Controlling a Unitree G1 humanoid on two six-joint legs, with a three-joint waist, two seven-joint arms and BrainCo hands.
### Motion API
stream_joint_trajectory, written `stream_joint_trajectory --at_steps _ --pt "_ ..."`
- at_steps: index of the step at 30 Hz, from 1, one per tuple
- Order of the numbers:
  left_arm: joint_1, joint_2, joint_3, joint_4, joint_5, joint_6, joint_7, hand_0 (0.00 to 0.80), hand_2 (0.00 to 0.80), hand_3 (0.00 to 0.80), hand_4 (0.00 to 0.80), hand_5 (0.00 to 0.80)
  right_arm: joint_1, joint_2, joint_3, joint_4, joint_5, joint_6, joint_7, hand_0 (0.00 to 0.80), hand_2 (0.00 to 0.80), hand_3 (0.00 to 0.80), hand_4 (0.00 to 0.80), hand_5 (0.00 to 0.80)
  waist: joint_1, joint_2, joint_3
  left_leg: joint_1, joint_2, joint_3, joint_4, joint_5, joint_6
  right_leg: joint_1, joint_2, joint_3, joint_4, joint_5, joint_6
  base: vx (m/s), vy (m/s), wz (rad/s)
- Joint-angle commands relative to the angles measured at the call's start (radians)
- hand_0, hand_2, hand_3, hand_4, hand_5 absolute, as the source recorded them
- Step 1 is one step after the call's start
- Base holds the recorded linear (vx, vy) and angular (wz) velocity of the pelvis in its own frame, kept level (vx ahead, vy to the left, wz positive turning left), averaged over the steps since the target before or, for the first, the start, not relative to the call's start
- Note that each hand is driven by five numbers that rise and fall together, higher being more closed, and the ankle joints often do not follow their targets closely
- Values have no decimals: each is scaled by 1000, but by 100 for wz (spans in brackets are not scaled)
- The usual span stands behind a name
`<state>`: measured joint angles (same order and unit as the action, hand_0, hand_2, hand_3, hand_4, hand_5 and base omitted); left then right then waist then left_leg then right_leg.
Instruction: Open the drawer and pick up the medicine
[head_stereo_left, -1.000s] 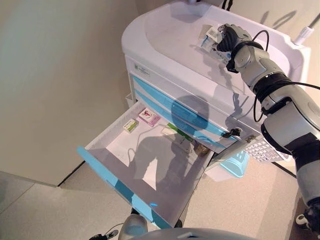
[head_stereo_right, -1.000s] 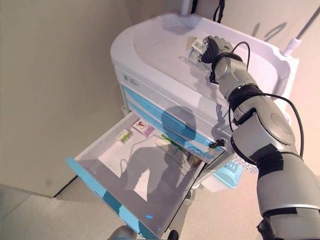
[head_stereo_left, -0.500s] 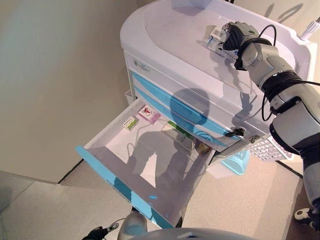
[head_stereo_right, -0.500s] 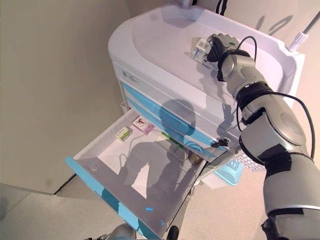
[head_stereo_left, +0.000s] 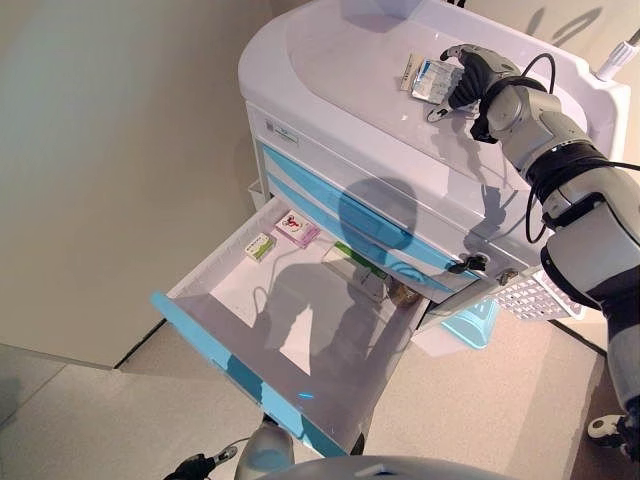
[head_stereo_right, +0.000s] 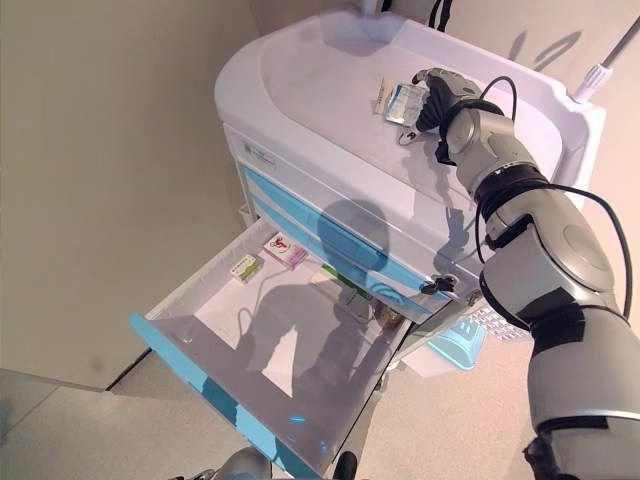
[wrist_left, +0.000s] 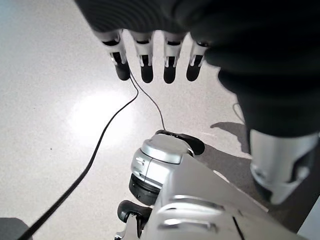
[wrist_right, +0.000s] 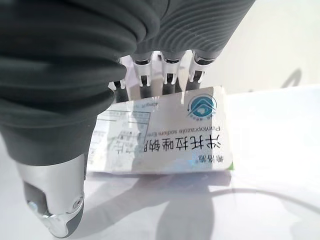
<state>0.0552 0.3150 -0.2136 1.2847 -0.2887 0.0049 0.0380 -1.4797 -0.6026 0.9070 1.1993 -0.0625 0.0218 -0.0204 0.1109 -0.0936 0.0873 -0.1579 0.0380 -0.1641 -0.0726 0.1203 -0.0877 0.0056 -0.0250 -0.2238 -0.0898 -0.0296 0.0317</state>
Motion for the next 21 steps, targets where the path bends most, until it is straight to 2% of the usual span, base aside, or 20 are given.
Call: stream_joint_trajectory --at_steps 1,4,7,8,9,11,12,13,14,16,18,20,21 --pt "-31 27 15 63 19 -7 -3 0 0 0 0 0 -116 -57 20 14 60 -23 -16 0 0 0 0 0 -7 -49 1 73 -61 33 22 -88 44 -28 -45 23 43 36 75 0 0 0" --pt "-31 30 18 67 22 -4 -8 0 0 0 0 0 -121 -74 1 -17 113 -31 -25 0 0 0 0 0 -13 -49 -4 80 -61 39 22 -91 44 -23 -45 24 43 36 76 4 2 -5" --pt "-25 28 30 71 29 -5 -9 0 0 0 0 0 -107 -128 -87 -135 264 -70 -75 0 0 0 0 0 -26 -42 -16 94 -61 51 24 -99 47 -13 -46 35 46 33 76 17 15 -9" --pt "-25 28 30 71 29 -5 -9 0 0 0 0 0 -106 -129 -88 -136 264 -69 -75 0 0 0 0 0 -25 -43 -15 95 -61 51 24 -99 47 -13 -46 36 46 32 76 41 23 -15" --pt "-21 26 38 70 33 -5 -10 0 0 0 0 0 -88 -165 -146 -198 319 -95 -114 0 0 0 0 0 -31 -36 -23 104 -60 57 25 -106 50 -6 -46 40 46 30 77 20 7 -13" --pt "-16 26 42 70 35 -6 -11 0 0 0 0 0 -72 -194 -183 -250 339 -108 -137 0 0 0 0 0 -33 -33 -28 111 -60 63 27 -111 51 0 -47 44 46 29 78 38 15 -7" --pt "-11 22 52 70 45 -4 -10 0 0 0 0 0 -29 -234 -254 -339 366 -137 -173 0 0 0 0 0 -40 -25 -36 121 -60 69 28 -118 54 8 -48 50 47 26 79 42 17 -4" --pt "-10 24 51 70 45 -4 -10 0 0 0 0 0 -24 -235 -259 -343 365 -135 -174 0 0 0 0 0 -39 -26 -36 122 -60 69 28 -118 54 9 -48 51 46 26 79 53 27 -6" --pt "-5 18 60 69 60 -4 -9 0 0 0 0 0 23 -279 -346 -434 393 -174 -220 0 0 0 0 0 -47 -15 -44 133 -61 76 28 -125 57 18 -48 57 45 22 81 27 15 -7" --pt "-2 20 62 68 67 -4 -9 0 0 0 0 0 51 -295 -372 -466 393 -180 -222 0 0 0 0 0 -46 -15 -47 140 -61 79 27 -127 58 23 -49 59 45 21 81 27 15 -12" --pt "2 14 67 64 84 -4 -6 0 0 0 0 0 115 -339 -470 -532 462 -222 -255 0 0 0 0 0 -58 -3 -56 157 -60 89 24 -133 60 36 -52 64 44 18 83 33 21 -16" --pt "3 14 65 64 88 -4 -4 0 0 0 0 0 144 -349 -512 -549 500 -238 -262 0 0 0 0 0 -60 -2 -59 162 -61 90 22 -135 61 39 -52 66 43 17 84 17 15 -11" --pt "4 5 65 63 96 -1 -4 0 0 0 0 0 197 -358 -581 -605 563 -273 -276 0 0 0 0 0 -70 11 -66 170 -61 96 19 -136 62 42 -53 70 44 16 85 14 15 -14"
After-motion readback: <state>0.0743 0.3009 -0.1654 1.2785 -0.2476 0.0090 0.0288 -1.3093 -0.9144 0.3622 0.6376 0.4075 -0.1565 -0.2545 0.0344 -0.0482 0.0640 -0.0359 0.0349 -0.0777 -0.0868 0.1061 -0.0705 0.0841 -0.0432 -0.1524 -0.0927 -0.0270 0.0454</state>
